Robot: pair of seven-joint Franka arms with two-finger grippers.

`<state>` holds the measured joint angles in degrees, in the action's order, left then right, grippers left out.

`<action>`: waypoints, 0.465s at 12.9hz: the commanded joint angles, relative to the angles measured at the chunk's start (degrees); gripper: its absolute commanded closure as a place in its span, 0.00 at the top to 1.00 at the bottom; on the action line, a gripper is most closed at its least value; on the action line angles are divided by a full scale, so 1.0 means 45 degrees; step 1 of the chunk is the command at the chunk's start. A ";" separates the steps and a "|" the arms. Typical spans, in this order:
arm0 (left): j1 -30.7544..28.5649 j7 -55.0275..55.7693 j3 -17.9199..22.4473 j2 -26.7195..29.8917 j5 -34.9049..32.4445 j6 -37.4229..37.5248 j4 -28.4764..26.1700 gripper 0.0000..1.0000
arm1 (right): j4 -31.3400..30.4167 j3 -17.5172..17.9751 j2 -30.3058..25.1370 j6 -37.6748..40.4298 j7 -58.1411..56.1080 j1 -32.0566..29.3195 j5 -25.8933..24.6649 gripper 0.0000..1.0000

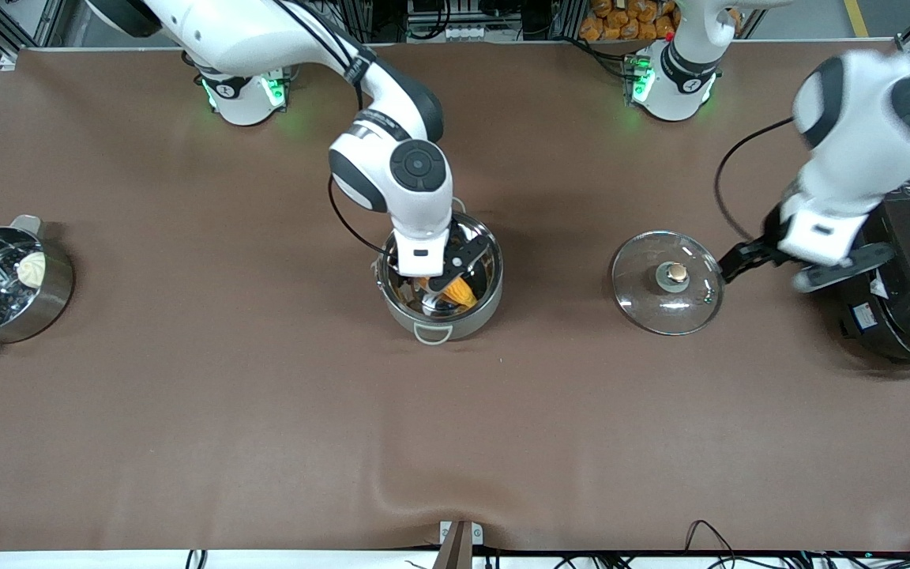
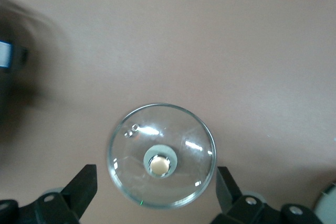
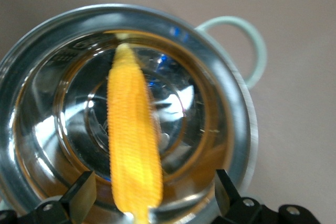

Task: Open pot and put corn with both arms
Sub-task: 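Release the lid with the left gripper while the right gripper lowers the corn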

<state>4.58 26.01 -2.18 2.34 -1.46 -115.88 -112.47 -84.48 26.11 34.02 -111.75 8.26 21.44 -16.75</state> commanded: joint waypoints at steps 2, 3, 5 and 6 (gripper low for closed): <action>-0.0217 -0.1344 -0.0063 -0.0286 -0.0163 0.3185 0.3229 1.00 | -0.0309 0.0096 -0.1560 0.1118 0.0059 -0.0972 0.1591 1.00; -0.0236 -0.1618 -0.0043 -0.0286 -0.0163 0.3849 0.3913 1.00 | -0.0348 0.0077 -0.1931 0.1470 0.0079 -0.1361 0.1593 1.00; -0.0236 -0.2204 -0.0043 -0.0286 -0.0164 0.4692 0.4892 1.00 | -0.0368 0.0096 -0.2460 0.2173 0.0040 -0.2628 0.1593 1.00; -0.0236 -0.2439 -0.0043 -0.0266 -0.0164 0.4792 0.5070 1.00 | -0.0387 0.0096 -0.2733 0.2447 0.0001 -0.3370 0.1593 1.00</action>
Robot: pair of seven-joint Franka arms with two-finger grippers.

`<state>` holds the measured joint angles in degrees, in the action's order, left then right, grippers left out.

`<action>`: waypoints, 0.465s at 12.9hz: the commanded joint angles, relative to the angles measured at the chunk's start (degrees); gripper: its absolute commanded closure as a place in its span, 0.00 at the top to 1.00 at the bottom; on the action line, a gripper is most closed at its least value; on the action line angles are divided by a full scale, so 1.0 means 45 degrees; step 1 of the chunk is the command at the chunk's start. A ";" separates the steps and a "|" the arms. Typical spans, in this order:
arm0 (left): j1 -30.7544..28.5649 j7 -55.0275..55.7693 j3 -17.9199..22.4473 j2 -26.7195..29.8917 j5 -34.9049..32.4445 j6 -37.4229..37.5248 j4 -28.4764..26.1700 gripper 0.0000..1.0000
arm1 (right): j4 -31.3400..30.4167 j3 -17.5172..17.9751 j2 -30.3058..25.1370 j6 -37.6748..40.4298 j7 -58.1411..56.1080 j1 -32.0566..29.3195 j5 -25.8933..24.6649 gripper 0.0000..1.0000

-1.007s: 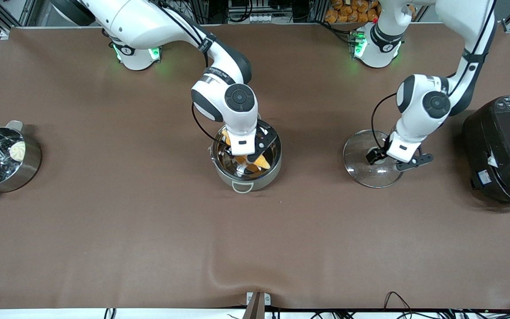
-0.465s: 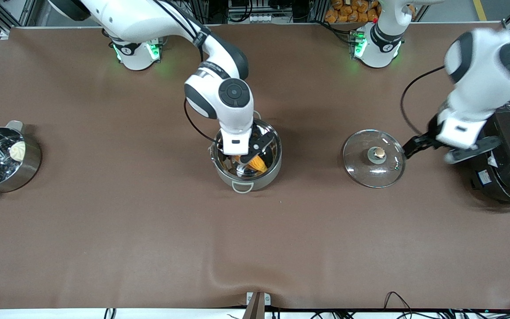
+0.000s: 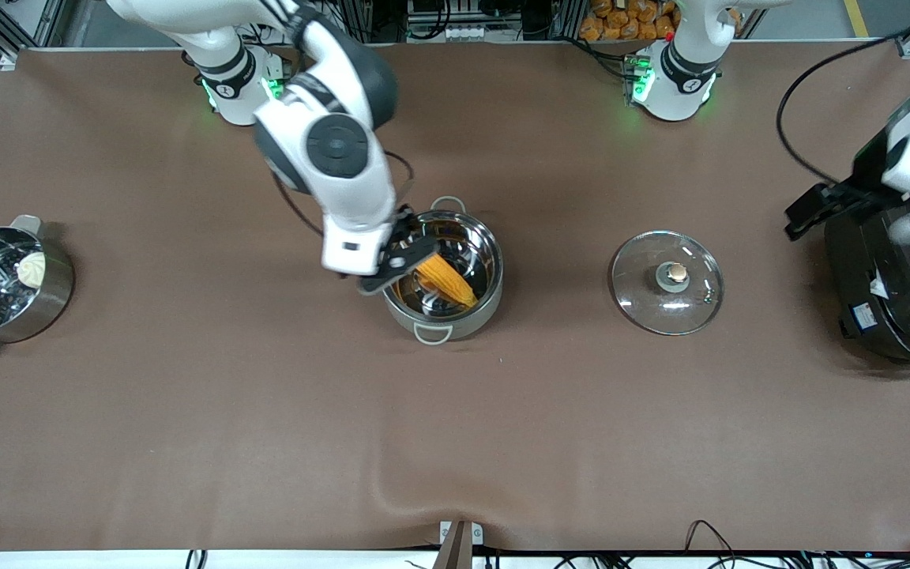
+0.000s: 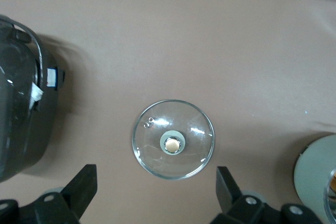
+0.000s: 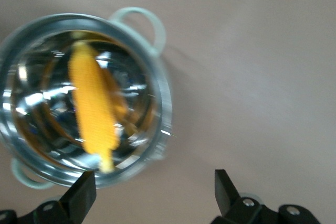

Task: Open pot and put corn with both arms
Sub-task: 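Release the lid with the left gripper while the right gripper lowers the corn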

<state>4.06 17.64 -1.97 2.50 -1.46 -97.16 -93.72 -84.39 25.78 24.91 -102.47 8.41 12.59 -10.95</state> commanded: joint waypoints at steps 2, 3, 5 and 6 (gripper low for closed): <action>-0.0392 -0.1377 -0.0226 -0.0321 -0.0183 0.0634 0.0964 1.00 | -0.0386 0.0092 -0.1198 0.0932 0.0006 -0.2460 0.0305 1.00; -0.0550 -0.1652 -0.0247 -0.0341 -0.0164 0.0653 0.1080 1.00 | -0.0386 -0.0257 -0.1509 0.1129 0.0161 -0.2678 0.0363 1.00; -0.0532 -0.1811 -0.0247 -0.0360 -0.0163 0.0731 0.1178 1.00 | -0.0406 -0.1563 -0.2115 0.1557 0.0105 -0.2699 0.0867 1.00; -0.0493 -0.1811 -0.0227 -0.0438 -0.0144 0.0789 0.1372 1.00 | -0.0444 -0.2361 -0.2485 0.1812 -0.0108 -0.2700 0.1238 1.00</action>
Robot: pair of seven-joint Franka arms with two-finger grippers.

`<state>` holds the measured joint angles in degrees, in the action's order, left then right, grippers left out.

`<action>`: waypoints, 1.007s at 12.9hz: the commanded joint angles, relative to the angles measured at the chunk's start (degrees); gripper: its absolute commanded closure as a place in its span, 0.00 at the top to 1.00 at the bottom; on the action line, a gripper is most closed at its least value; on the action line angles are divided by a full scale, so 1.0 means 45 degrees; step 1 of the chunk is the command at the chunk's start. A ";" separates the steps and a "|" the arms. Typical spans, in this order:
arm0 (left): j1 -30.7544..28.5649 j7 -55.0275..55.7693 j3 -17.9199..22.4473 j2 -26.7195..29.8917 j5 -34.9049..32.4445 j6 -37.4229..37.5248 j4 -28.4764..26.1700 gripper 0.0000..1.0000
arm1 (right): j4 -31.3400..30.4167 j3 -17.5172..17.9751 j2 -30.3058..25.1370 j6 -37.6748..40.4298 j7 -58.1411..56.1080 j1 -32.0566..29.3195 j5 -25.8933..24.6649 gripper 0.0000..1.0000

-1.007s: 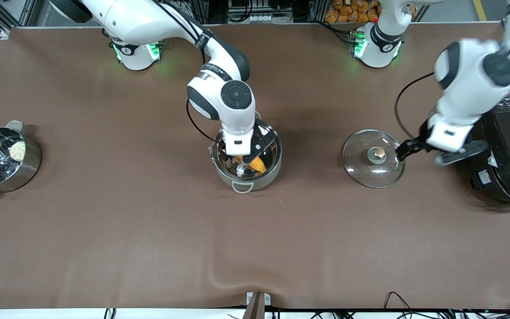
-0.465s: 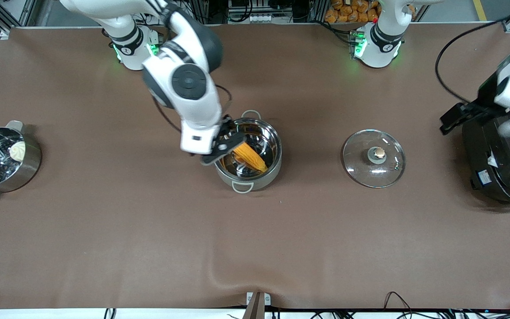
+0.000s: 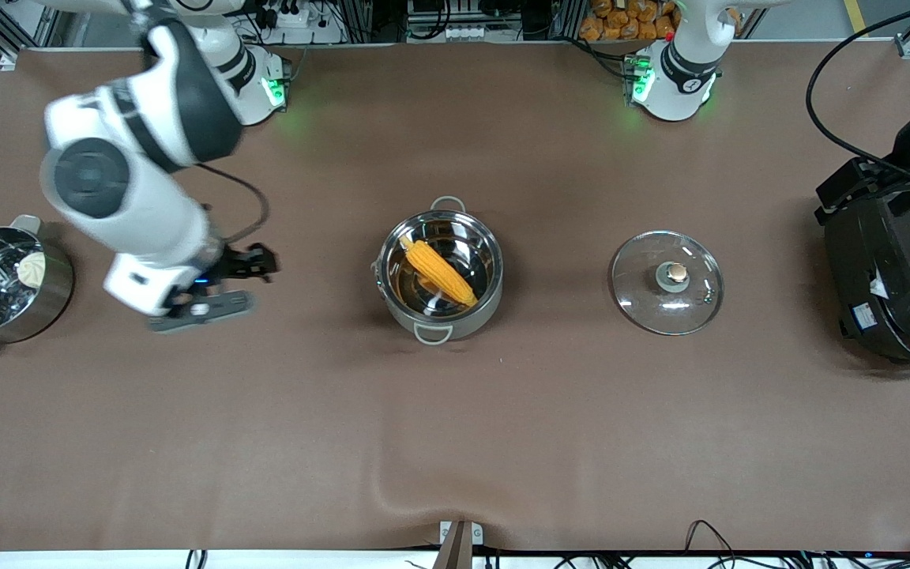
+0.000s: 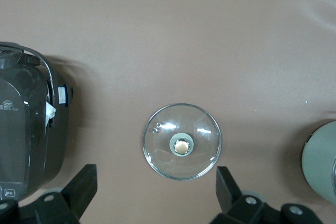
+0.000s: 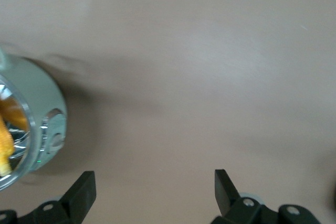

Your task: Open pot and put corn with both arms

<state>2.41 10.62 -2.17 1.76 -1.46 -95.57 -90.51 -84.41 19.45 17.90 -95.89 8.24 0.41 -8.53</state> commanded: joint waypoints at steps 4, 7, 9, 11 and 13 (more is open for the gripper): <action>-0.0008 -0.0289 -0.0104 -0.0664 -0.0124 0.1081 0.1461 1.00 | -0.2237 -0.3185 -0.2979 0.0214 -0.2728 0.0065 0.1154 1.00; -0.0203 -0.0386 -0.0162 -0.0644 0.0012 0.1081 0.1461 1.00 | -0.2471 -0.4611 -0.3702 0.0583 -0.3917 -0.0013 0.2246 1.00; -0.0125 -0.0367 -0.0201 -0.0644 0.0012 0.1081 0.1461 1.00 | -0.2512 -0.4907 -0.4054 0.1089 -0.4039 -0.0304 0.2267 1.00; -0.0144 -0.0386 -0.0201 -0.0644 0.0032 0.1081 0.1461 1.00 | -0.2434 -0.4908 -0.4329 0.1385 -0.3825 -0.0675 0.2287 1.00; -0.0125 -0.0387 -0.0201 -0.0644 0.0032 0.1081 0.1461 1.00 | -0.2414 -0.4908 -0.4349 0.1406 -0.3144 -0.0891 0.2365 1.00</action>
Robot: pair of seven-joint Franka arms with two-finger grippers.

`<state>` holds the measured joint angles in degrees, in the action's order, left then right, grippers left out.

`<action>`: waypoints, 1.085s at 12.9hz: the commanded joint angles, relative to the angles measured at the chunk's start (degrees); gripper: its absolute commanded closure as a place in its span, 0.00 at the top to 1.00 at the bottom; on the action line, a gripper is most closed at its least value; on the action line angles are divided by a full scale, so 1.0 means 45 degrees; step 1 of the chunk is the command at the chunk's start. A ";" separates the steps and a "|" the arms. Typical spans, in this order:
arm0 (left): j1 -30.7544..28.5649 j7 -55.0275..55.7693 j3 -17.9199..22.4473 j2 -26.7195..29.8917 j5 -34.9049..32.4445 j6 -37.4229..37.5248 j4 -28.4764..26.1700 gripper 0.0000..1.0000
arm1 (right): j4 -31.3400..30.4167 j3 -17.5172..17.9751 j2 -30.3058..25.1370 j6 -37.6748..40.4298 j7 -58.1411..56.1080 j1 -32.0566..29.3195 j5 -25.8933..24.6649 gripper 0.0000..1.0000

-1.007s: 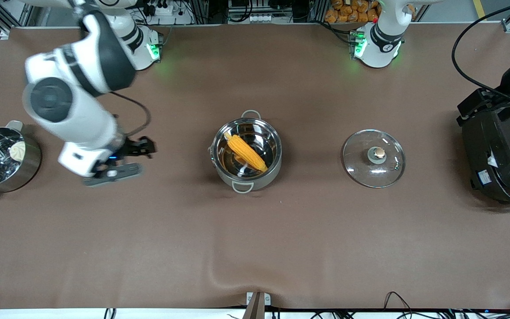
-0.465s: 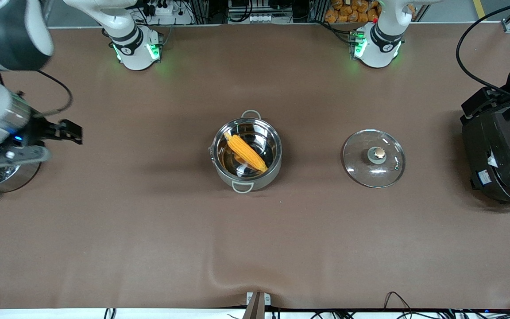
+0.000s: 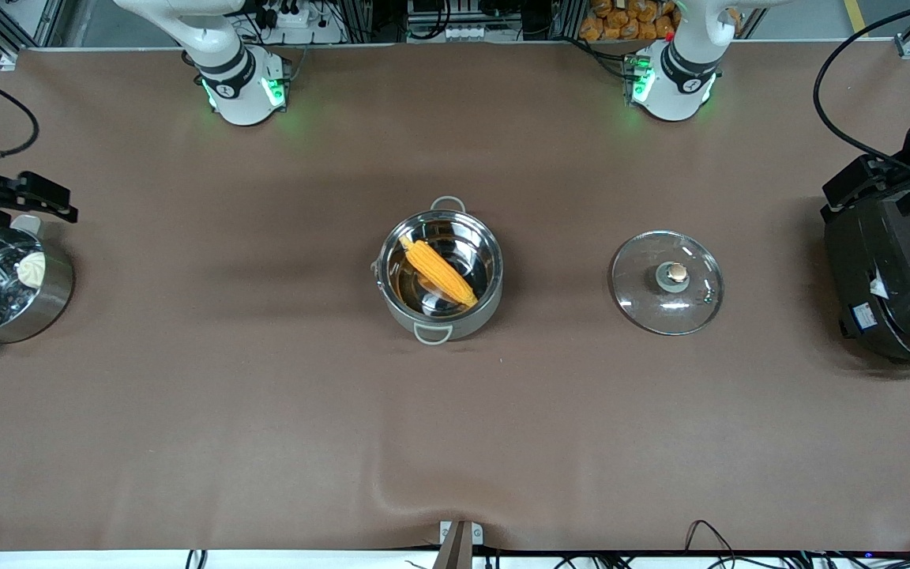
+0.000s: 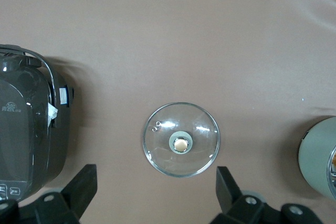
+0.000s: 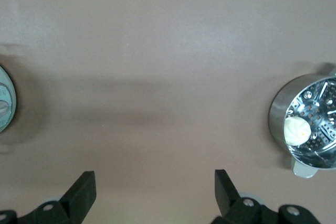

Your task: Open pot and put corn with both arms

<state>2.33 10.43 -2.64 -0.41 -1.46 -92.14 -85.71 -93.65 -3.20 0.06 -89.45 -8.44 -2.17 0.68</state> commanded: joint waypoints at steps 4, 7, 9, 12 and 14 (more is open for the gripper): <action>-0.0088 -0.0344 -0.0096 -0.0085 0.0051 0.0320 0.0356 1.00 | -0.0322 0.0671 -0.0522 0.0229 0.1661 -0.0573 0.0454 1.00; -0.0146 -0.0363 -0.0096 -0.0065 0.0071 0.0320 0.0356 1.00 | -0.0068 0.1259 -0.0522 0.0229 0.1681 -0.0749 0.0434 1.00; -0.0166 -0.0364 -0.0096 -0.0065 0.0071 0.0339 0.0356 1.00 | -0.0068 0.1259 -0.0522 0.0249 0.1661 -0.0787 0.0434 1.00; -0.0185 -0.0364 -0.0116 -0.0085 0.0071 0.0339 0.0375 1.00 | -0.0107 0.1376 -0.0560 0.0210 0.1583 -0.0885 0.0434 1.00; -0.0224 -0.0383 -0.0096 -0.0085 0.0381 0.0552 0.0395 1.00 | -0.0107 0.1356 -0.0639 0.0229 0.1525 -0.0924 0.0415 1.00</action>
<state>2.26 10.42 -2.74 -0.41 -1.31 -91.88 -85.51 -93.55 1.43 -1.31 -88.59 -1.39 -4.31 1.50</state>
